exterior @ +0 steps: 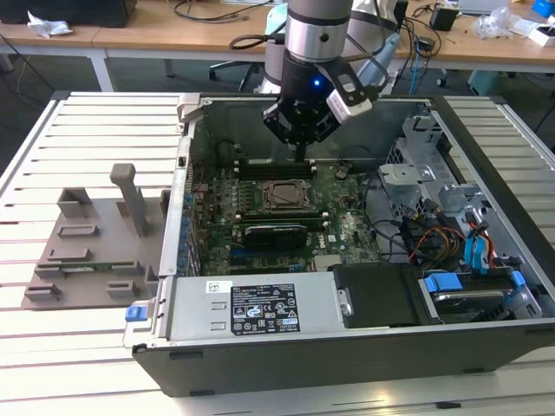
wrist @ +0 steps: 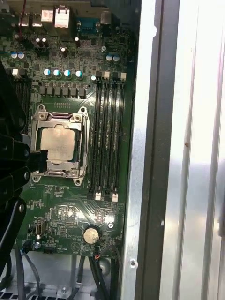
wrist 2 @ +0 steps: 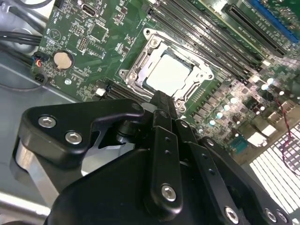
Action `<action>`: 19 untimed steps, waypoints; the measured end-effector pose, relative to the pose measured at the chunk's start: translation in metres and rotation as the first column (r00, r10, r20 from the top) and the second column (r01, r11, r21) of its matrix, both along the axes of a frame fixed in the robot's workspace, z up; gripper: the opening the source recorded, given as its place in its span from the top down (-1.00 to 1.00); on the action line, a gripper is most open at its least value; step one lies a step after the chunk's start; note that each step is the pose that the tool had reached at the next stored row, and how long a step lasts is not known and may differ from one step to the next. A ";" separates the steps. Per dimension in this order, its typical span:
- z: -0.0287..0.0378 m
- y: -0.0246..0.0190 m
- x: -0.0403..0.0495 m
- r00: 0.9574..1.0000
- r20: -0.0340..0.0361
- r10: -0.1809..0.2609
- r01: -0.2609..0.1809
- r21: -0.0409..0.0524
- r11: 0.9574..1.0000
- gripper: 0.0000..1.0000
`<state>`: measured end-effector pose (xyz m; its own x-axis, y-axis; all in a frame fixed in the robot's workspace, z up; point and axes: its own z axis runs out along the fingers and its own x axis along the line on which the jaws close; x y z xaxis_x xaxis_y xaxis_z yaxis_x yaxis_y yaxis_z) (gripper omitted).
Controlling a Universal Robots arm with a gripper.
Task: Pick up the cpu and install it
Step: 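Install the first cpu locking lever, then install the second cpu locking lever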
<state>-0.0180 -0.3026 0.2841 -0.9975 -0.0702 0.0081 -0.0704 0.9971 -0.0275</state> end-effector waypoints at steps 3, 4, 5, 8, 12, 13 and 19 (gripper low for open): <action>0.0038 0.0000 0.0000 1.000 0.000 0.000 0.000 0.000 1.000 0.79; 0.0039 0.0000 0.0000 1.000 0.000 0.000 0.000 0.000 1.000 0.79; 0.0039 0.0000 0.0000 1.000 0.000 0.000 0.000 0.000 1.000 0.79; 0.0041 0.0000 0.0000 1.000 0.000 0.000 0.000 0.000 1.000 0.79; 0.0041 0.0000 0.0000 1.000 0.000 0.000 0.000 0.000 1.000 0.79; 0.0042 0.0000 0.0000 1.000 0.000 0.000 0.000 0.000 1.000 0.79; 0.0044 -0.0017 0.0000 1.000 0.000 0.000 0.000 0.000 1.000 0.79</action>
<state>-0.0180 -0.3042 0.2885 -0.9975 -0.0702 0.0081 -0.0704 0.9971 -0.0275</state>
